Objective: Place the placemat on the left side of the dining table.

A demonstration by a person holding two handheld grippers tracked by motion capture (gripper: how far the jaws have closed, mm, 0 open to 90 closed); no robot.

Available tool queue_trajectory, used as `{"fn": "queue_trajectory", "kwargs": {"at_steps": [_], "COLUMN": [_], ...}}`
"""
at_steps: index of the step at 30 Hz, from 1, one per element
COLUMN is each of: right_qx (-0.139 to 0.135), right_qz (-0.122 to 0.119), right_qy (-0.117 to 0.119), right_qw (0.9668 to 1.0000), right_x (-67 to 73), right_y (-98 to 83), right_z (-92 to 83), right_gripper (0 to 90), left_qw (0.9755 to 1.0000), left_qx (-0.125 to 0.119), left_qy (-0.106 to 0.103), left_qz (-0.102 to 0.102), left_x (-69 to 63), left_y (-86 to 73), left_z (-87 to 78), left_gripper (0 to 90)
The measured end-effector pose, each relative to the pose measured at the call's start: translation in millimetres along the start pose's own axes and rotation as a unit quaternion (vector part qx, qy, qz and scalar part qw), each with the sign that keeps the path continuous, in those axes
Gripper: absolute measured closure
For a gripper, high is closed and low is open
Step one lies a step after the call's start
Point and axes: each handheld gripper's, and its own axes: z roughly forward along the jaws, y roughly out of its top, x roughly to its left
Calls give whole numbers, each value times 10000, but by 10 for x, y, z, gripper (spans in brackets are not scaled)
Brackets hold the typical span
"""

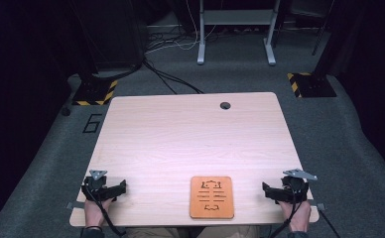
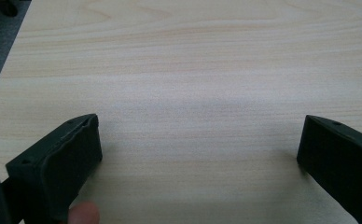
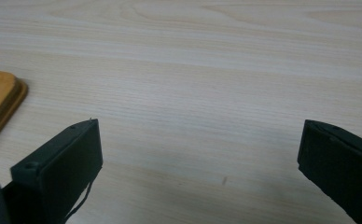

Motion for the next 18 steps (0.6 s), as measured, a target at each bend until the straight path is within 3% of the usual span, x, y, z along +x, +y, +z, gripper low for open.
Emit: {"fn": "queue_trajectory", "kwargs": {"at_steps": [7, 18], "right_qx": [-22, 164], "right_qz": [-76, -368], "right_qy": [182, 495], "right_qw": [9998, 9980], "right_x": [192, 482], "right_y": [28, 50], "right_z": [-6, 58], "right_gripper": [0, 0], "left_qw": [10000, 10000], "left_qx": [-3, -2], "left_qy": [-2, -1], "left_qz": [-3, -3], "left_x": [0, -1], "left_y": [0, 0], "left_z": [0, 0], "left_gripper": [0, 0]}}
